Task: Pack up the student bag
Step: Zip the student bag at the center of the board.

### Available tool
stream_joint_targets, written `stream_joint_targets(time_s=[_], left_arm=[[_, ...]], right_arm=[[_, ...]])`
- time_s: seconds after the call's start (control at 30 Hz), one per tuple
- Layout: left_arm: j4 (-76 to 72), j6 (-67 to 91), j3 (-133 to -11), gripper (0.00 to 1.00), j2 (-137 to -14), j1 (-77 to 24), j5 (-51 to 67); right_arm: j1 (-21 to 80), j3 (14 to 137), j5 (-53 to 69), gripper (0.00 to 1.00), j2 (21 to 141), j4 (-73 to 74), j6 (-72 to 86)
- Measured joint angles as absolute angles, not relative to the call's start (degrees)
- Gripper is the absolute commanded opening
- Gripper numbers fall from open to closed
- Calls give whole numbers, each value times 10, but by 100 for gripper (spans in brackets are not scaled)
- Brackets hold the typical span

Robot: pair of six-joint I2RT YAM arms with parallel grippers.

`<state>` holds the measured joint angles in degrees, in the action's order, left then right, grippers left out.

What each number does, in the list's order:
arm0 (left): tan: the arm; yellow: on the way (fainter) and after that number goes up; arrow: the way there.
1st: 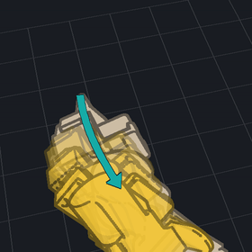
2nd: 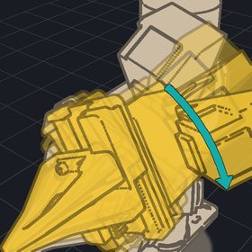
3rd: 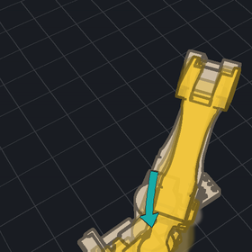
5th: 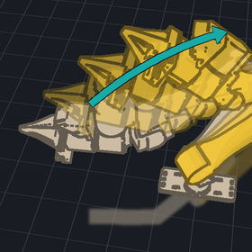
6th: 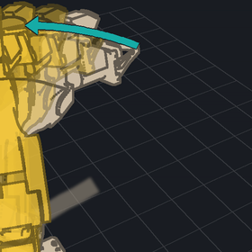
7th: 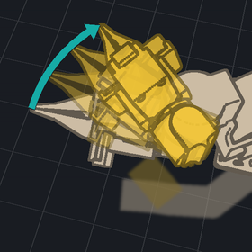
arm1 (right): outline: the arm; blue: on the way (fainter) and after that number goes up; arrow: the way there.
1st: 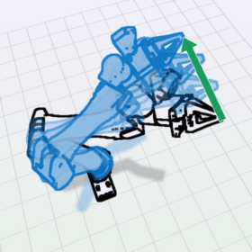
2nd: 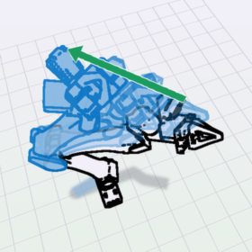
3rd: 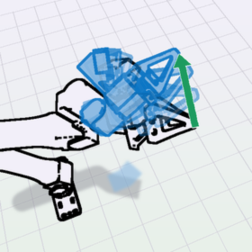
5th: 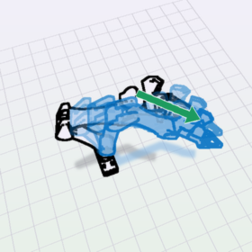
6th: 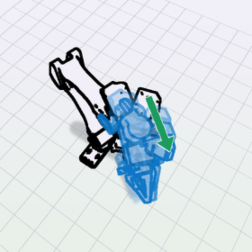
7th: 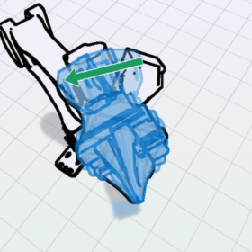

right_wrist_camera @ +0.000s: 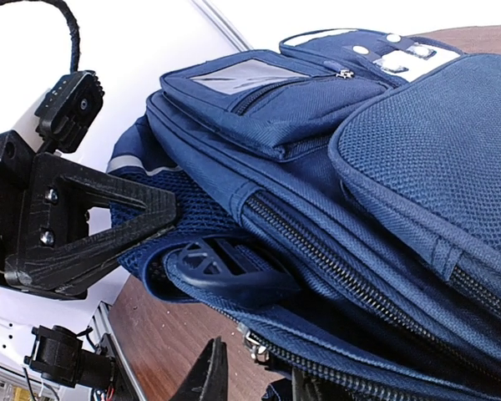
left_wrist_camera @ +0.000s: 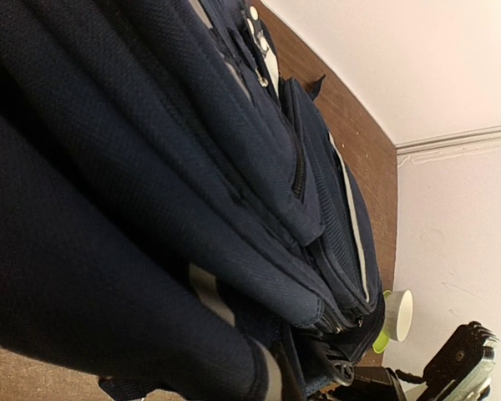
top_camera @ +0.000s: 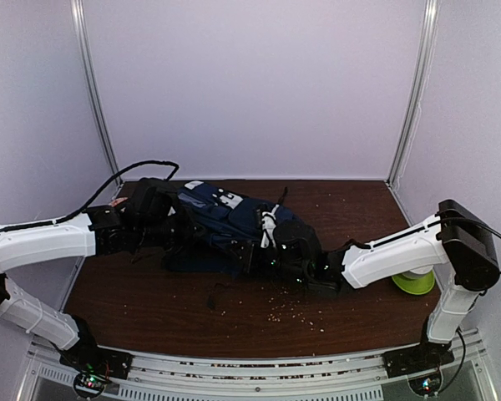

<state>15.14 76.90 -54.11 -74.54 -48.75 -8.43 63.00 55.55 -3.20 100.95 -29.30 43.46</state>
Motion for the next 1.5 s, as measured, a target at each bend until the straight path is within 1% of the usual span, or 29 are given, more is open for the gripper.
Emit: stream_joint_targets(time_s=[0.4,0.5,0.73,0.83,0.87,0.93,1.23,1.5], left_arm=[[151,769,-541,0,-745,-488,-84],[152,769,-541,0,-745,-488,-84],[152,769,-541,0,-745,-488,-84],[152,769,-541,0,-745,-488,-84],[152,769,-541,0,-745,-488,-83],[151,769,-541,0,-745,-488,-83],[151,769,-541,0,-746,-488,-83],[152,769,-541,0,-746,-488,-85]], right_arm=[[630,557,-32,26,1014,-279,435],[630,557,-32,25,1017,-277,435],[630,559,-35,14,1017,-266,437],[630,559,-37,7,1017,-264,435],[630,559,-36,3,1017,-264,437],[630,559,-36,0,1017,-265,435],[630,550,-36,0,1012,-269,432],[630,503,-55,0,960,-233,432]])
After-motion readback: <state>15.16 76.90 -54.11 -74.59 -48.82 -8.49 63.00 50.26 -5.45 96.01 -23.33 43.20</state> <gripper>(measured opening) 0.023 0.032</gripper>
